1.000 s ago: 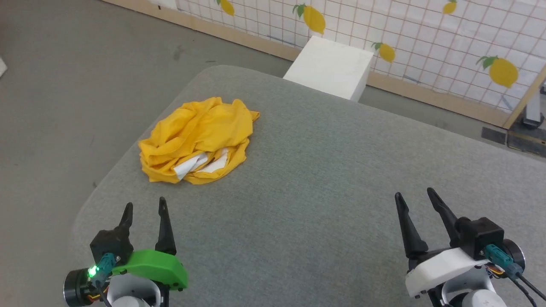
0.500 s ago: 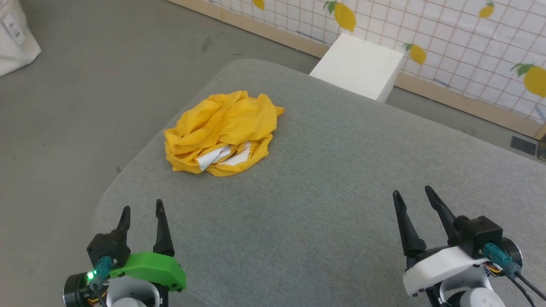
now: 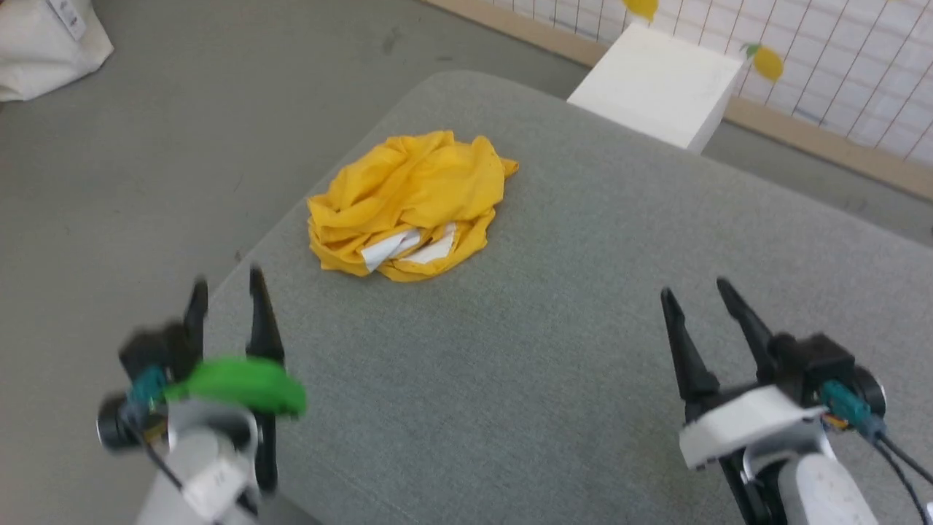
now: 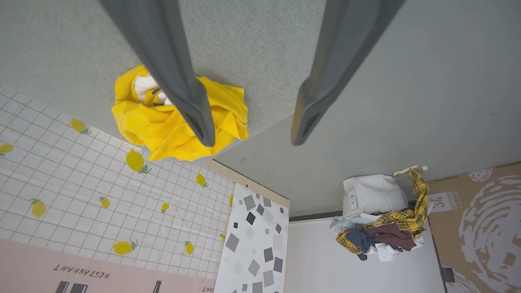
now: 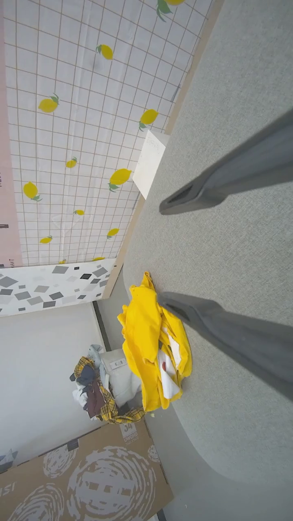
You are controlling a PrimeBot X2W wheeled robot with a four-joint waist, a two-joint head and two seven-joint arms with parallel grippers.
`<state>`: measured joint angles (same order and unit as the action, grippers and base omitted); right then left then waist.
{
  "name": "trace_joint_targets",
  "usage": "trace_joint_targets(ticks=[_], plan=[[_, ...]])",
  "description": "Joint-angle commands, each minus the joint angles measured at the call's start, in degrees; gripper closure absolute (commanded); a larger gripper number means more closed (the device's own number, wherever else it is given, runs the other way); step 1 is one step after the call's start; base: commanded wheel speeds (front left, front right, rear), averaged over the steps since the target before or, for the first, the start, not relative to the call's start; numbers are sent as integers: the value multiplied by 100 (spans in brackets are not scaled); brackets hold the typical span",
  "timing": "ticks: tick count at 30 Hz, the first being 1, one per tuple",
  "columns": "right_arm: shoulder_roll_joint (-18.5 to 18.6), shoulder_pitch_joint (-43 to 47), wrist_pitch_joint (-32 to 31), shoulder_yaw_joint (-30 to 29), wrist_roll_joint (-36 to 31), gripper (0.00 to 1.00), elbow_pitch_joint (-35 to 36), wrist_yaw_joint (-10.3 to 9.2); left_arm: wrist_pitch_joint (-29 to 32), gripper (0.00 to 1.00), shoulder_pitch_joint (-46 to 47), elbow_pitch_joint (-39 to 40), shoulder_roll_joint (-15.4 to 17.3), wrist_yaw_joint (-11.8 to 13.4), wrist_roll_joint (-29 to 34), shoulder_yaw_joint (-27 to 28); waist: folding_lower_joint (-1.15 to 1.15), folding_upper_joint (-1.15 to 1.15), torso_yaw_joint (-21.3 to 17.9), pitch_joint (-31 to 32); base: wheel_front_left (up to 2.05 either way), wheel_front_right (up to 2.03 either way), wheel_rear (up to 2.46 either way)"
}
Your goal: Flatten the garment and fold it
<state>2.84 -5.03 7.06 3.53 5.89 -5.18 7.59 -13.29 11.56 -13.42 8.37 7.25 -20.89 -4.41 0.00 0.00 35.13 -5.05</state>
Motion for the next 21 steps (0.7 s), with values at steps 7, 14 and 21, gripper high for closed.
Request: trace_joint_targets(ticks=[7, 14, 21], plan=[[4, -677, -33, 56, -281, 0, 207, -10, 443, 0, 1888, -674, 473, -490, -423, 84, 0, 0, -1135, -1698, 0, 0, 0], [4, -1141, 41, 205, -370, 0, 211, -10, 2119, 0, 3152, -1481, 1266, -989, -799, 114, 0, 0, -2021, -2634, 0, 0, 0], [4, -1395, 373, 244, -170, 0, 14, -10, 4121, 0, 3181, -2113, 1787, -1013, -1560, 386, 0, 0, -2658, -3010, 0, 0, 0]])
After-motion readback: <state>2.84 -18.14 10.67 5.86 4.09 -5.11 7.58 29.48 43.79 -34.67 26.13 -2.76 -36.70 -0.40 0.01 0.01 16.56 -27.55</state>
